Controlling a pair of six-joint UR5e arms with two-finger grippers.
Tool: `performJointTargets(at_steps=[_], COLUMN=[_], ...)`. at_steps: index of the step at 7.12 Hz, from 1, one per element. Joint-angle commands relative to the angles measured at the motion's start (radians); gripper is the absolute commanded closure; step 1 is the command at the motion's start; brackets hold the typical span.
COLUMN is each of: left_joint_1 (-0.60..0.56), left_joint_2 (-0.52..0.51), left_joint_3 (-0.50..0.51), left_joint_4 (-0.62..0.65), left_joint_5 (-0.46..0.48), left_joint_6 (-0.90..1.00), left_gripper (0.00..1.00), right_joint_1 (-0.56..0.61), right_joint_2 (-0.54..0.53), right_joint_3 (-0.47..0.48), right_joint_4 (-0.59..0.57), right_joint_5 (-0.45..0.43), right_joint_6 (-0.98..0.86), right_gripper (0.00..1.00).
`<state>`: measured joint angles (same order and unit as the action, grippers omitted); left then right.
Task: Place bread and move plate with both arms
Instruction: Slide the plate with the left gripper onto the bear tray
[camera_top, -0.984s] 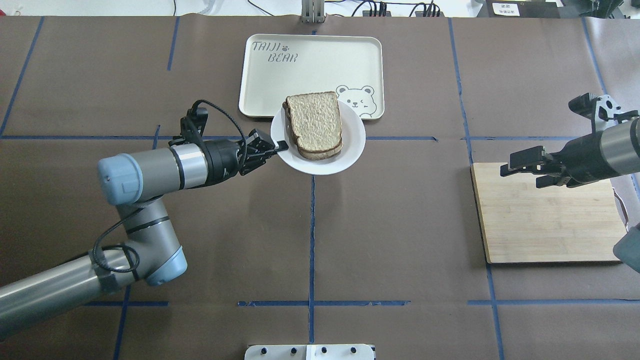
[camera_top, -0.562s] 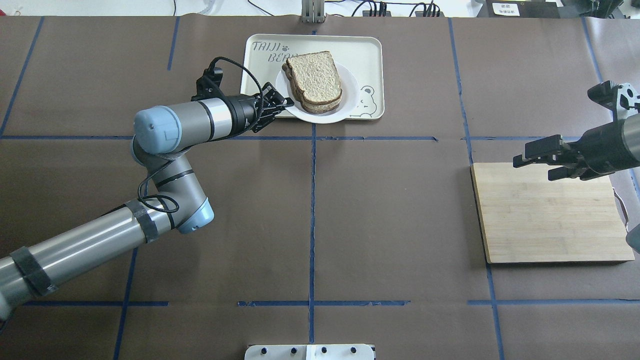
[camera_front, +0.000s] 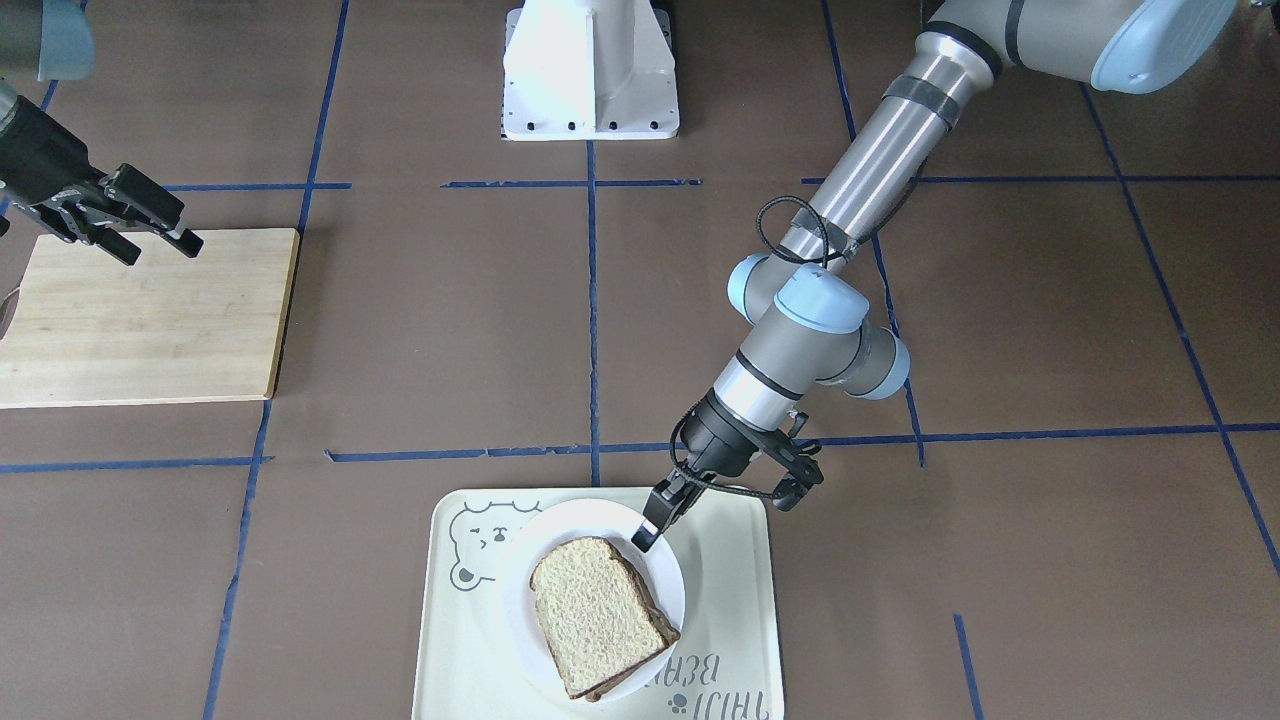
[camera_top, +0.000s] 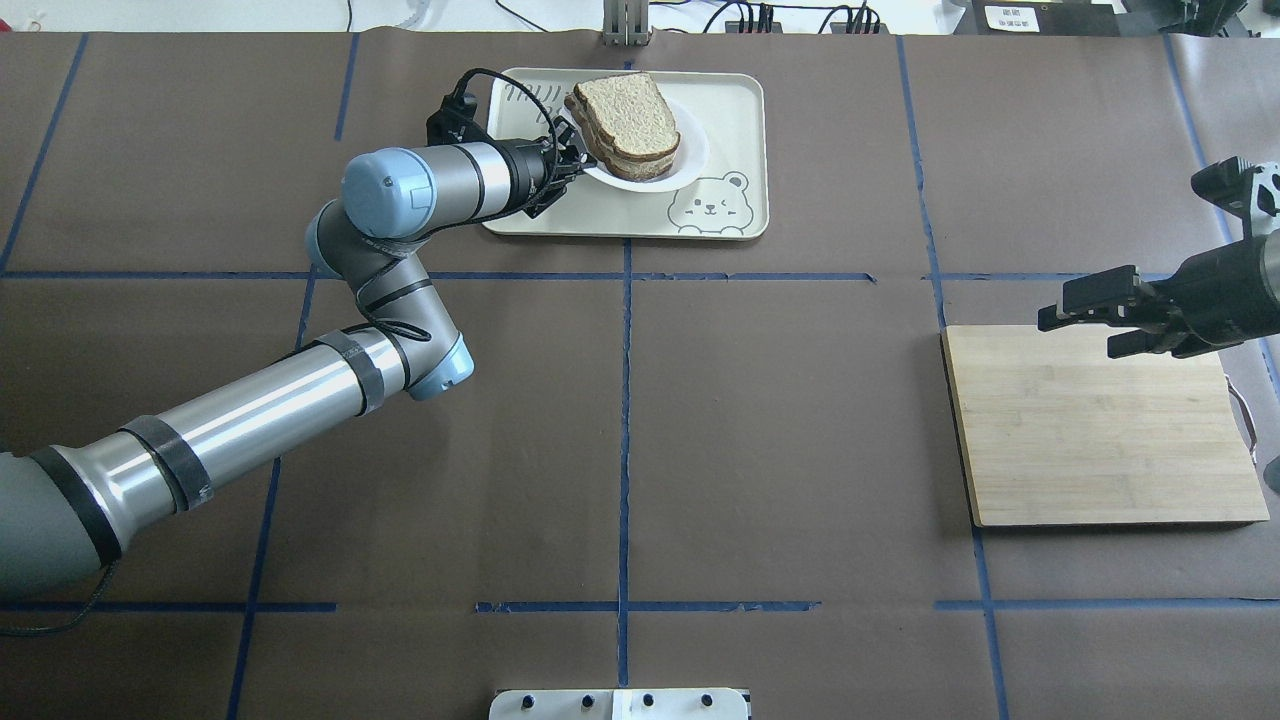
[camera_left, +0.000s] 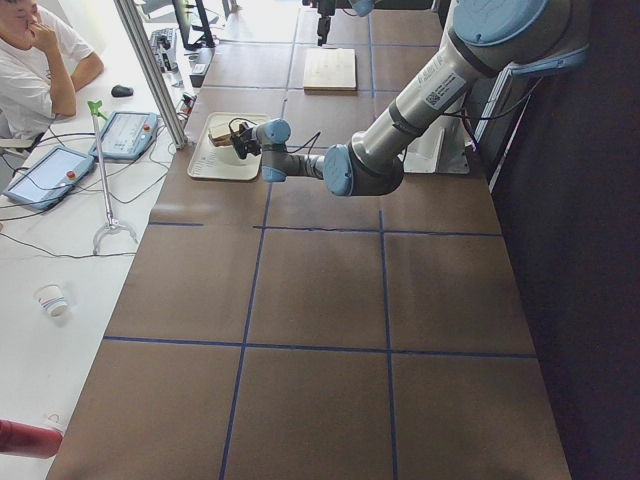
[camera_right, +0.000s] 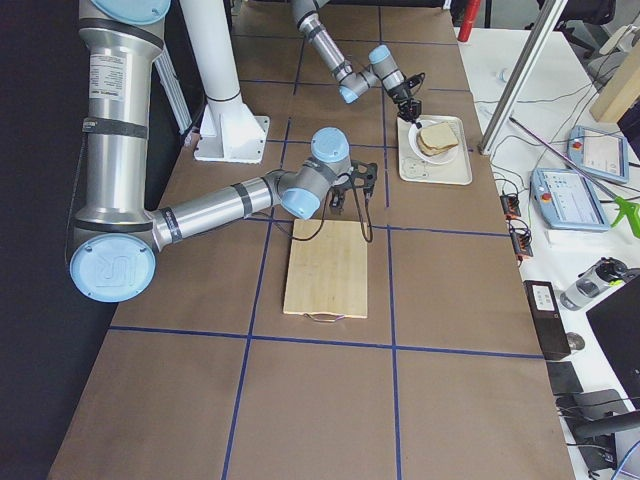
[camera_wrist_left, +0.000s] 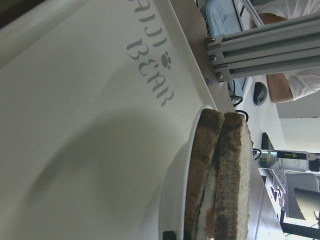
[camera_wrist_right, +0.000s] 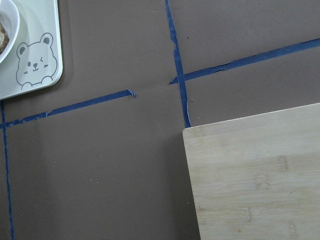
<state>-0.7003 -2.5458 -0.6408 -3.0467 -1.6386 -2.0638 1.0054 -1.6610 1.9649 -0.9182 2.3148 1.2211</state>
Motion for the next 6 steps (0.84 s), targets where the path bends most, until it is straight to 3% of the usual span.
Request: performJointTargets(at_steps=[1, 2, 5, 6], left_joint_1=[-0.011, -0.011, -0.002, 0.008], left_joint_2=[-0.011, -0.011, -0.013, -0.008], left_joint_3=[0.029, 0.038, 0.041, 0.038], left_joint_4=[-0.001, -0.001, -0.003, -0.007], left_joint_5=[-0.001, -0.001, -0.004, -0.004], left_joint_6=[-0.018, -0.018, -0.018, -0.018], left_gripper=[1.0, 0.98, 0.72, 0.71], right_joint_1=[0.002, 0.002, 0.002, 0.002], right_joint_2=[0.0, 0.0, -0.003, -0.003], right_joint_3=[0.0, 0.002, 0.003, 0.005], right_joint_4=[0.001, 0.001, -0.001, -0.001], right_joint_5=[0.0, 0.0, 0.0, 0.0], right_joint_6=[0.0, 0.0, 0.0, 0.0], right_gripper=[0.0, 0.0, 0.0, 0.0])
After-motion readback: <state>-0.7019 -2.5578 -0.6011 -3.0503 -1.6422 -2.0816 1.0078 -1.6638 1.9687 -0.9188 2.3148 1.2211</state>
